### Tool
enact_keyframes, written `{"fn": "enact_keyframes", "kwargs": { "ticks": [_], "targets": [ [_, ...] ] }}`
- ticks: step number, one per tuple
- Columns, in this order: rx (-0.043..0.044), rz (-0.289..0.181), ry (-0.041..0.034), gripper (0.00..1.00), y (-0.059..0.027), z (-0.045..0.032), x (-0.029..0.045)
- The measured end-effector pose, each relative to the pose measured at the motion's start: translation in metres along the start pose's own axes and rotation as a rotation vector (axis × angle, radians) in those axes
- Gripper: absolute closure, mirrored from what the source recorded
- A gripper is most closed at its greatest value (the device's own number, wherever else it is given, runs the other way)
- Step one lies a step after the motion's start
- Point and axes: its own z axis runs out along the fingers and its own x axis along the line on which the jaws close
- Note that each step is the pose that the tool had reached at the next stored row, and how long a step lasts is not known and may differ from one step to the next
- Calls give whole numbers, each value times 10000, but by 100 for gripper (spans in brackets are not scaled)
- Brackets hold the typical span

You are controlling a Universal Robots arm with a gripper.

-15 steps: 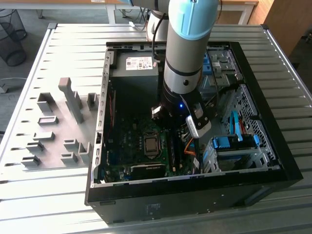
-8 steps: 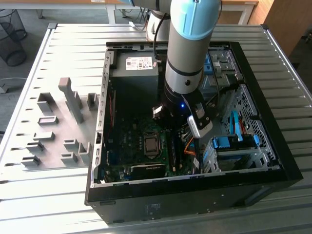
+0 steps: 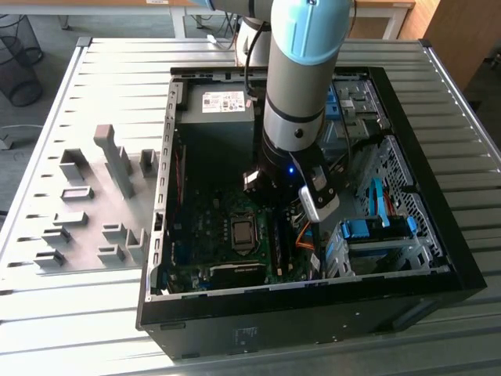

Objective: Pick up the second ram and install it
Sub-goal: 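Insert the second ram into the second slot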

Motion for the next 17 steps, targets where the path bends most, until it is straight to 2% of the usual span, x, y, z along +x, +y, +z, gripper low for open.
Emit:
{"fn": "enact_keyframes", "kwargs": {
  "ticks": [17],
  "targets": [
    [0, 1, 0, 86, 7, 23, 0]
  ]
}}
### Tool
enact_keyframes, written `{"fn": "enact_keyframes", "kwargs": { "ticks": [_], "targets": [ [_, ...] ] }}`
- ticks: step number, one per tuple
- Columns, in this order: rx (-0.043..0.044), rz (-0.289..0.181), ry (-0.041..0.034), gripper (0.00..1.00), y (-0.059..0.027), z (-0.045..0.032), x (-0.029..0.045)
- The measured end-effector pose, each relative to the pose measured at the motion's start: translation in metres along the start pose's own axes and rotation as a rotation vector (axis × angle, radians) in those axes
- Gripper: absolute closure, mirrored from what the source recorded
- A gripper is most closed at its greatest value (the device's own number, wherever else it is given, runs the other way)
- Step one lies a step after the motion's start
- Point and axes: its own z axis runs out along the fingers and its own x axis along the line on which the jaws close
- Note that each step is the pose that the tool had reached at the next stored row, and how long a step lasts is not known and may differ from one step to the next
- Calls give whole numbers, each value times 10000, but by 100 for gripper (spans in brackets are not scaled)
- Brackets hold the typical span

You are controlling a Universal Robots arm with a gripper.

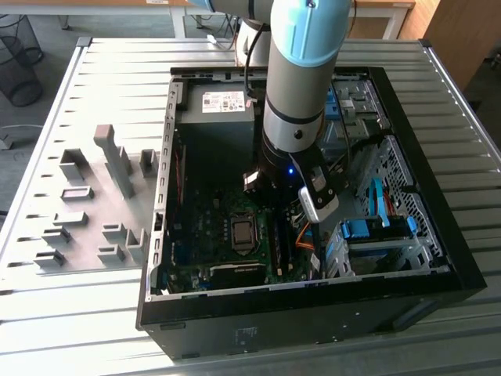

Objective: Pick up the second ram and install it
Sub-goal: 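Insert the second ram into the second slot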

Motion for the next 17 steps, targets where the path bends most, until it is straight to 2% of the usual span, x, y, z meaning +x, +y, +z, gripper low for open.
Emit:
{"fn": "enact_keyframes", "kwargs": {
  "ticks": [10, 17],
  "targets": [
    [0, 0, 0, 86, 0, 57, 14],
    [0, 0, 1, 86, 0, 69, 15]
  ]
}}
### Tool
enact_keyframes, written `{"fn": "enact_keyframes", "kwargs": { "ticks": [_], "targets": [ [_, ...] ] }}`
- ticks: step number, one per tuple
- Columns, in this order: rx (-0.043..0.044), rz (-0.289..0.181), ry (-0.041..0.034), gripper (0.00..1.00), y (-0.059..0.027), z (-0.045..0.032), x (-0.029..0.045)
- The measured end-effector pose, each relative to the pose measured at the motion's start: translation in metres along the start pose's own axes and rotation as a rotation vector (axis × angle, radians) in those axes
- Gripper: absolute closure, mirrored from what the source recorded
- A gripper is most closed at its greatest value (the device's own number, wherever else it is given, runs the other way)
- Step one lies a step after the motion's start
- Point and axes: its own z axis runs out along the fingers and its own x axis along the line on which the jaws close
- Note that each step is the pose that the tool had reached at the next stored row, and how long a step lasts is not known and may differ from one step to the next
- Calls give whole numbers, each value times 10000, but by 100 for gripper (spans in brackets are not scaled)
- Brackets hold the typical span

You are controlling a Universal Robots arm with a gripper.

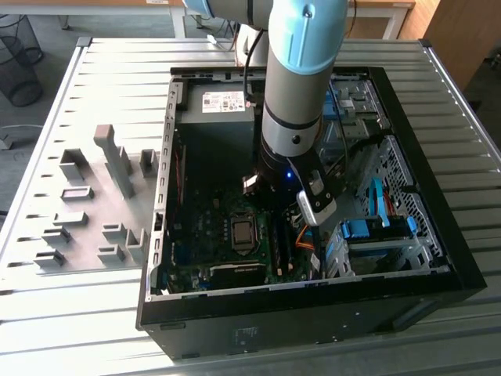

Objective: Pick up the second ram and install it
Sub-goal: 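Insert the second ram into the second slot, then press down the second ram until it locks into place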

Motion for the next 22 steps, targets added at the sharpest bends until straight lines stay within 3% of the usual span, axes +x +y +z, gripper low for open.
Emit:
{"fn": "enact_keyframes", "kwargs": {
  "ticks": [5, 13, 18, 22],
  "targets": [
    [0, 1, 0, 79, 0, -10, 0],
    [0, 0, 2, 79, 1, -249, 1],
    [-2, 0, 1, 90, 2, -255, 0],
    [-1, -1, 1, 90, 2, -241, -4]
  ]
}}
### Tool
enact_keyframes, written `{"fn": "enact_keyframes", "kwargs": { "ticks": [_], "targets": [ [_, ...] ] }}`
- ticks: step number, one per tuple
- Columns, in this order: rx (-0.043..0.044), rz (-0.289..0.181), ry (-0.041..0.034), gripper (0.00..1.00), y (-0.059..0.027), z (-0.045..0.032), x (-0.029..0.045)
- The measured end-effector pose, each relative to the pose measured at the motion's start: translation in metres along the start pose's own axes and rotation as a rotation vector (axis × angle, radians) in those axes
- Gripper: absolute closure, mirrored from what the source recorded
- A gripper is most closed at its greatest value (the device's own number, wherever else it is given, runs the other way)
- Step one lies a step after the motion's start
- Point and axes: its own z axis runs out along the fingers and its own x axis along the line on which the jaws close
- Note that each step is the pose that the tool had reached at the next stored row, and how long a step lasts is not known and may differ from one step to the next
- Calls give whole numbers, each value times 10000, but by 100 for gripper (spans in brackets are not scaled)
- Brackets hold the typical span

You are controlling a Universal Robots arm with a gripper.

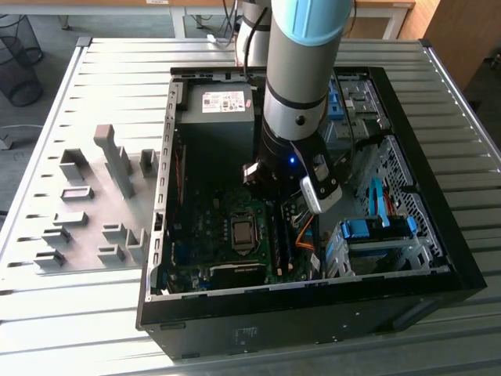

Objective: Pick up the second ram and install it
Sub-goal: 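Press down the second ram until it locks into place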

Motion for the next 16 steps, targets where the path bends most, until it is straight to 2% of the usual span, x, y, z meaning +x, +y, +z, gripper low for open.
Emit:
{"fn": "enact_keyframes", "kwargs": {
  "ticks": [16],
  "targets": [
    [13, 1, 4, 90, -2, 107, -9]
  ]
}}
